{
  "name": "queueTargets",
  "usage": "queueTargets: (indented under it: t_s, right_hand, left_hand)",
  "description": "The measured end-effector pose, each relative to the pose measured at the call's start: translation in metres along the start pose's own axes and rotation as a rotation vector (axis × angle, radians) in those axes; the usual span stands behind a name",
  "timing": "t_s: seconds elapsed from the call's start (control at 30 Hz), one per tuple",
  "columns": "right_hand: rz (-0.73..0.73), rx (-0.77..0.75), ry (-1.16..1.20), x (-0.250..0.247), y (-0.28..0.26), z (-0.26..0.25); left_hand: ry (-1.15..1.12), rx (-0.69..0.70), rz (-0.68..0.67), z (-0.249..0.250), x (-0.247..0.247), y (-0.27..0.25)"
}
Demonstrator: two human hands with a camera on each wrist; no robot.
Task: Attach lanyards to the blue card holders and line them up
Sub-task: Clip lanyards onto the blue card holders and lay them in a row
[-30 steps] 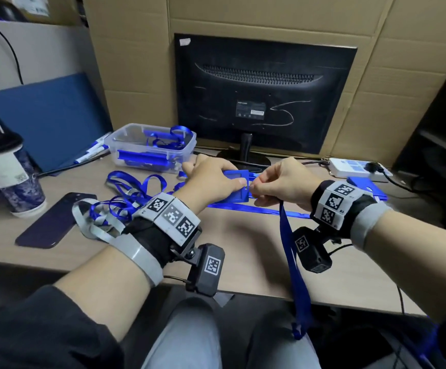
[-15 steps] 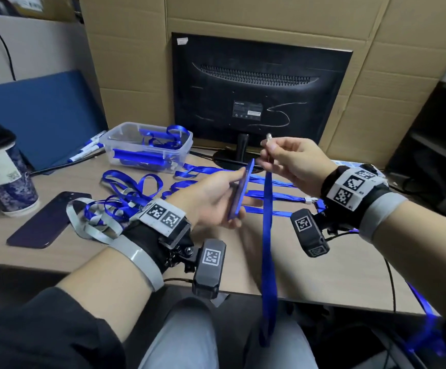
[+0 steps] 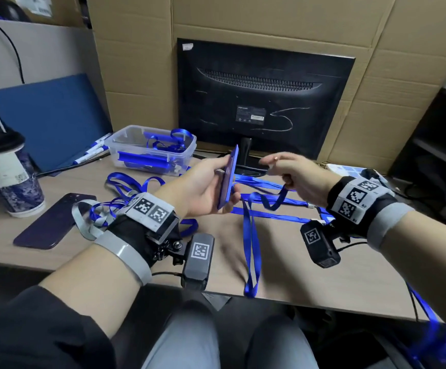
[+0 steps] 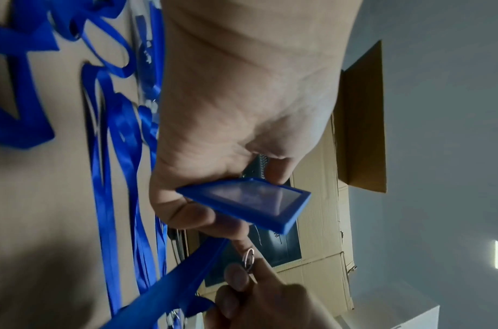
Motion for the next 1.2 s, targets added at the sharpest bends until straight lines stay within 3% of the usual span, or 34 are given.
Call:
queueTargets:
  t_s: [0.13, 0.3, 0.5, 0.67, 0.8, 0.87, 0.93, 1.03, 1.2]
  right_hand:
    - [-0.221, 0.000, -0.154, 0.016, -0.008, 0.001]
    - [-0.239, -0.064, -0.117, 0.020, -0.010, -0.010]
    - [-0.063, -0.281, 0.253, 0.009, -0.009, -0.031]
    - [0.105, -0.421, 0.373, 0.004, -0.003, -0.041]
    - [0.329, -0.438, 0.079, -0.005, -0.007, -0.032]
    - [0.359, -0.424, -0.117, -0.010, -0.010, -0.022]
    - [0.206, -0.325, -0.217, -0.009, -0.011, -0.011]
    - [-0.145, -0.197, -0.210, 0.005, -0.017, 0.002]
    - [-0.570, -0.185, -0.191, 0.037, -0.035, -0.002]
  left_hand:
    - [0.036, 0.042, 0.031, 0.005, -0.003, -0.004]
    - [0.134, 0.002, 0.056, -0.002, -0.011, -0.002]
    - [0.079, 0.055, 0.199, -0.008, -0.021, 0.012]
    - [-0.075, 0.025, -0.070, -0.016, 0.004, 0.012]
    - [0.026, -0.014, -0.110, -0.026, 0.015, 0.018]
    - [0.024, -0.003, -0.074, -0.024, 0.013, 0.019]
    - [-0.025, 0.025, -0.068, -0.018, 0.010, 0.017]
    - [-0.099, 0.101, -0.092, -0.004, 0.008, 0.009]
    - [-0.122, 0.184, -0.192, 0.013, 0.004, -0.004]
Point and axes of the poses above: each hand's wrist, its own y-axis towards the middle knuckle, its own x-axis out of the palm, z = x × y, the point moved 2 cm from there along y, towards the middle knuckle, and after that the axes turned 7 degrees about -y, right-handed, at the moved point
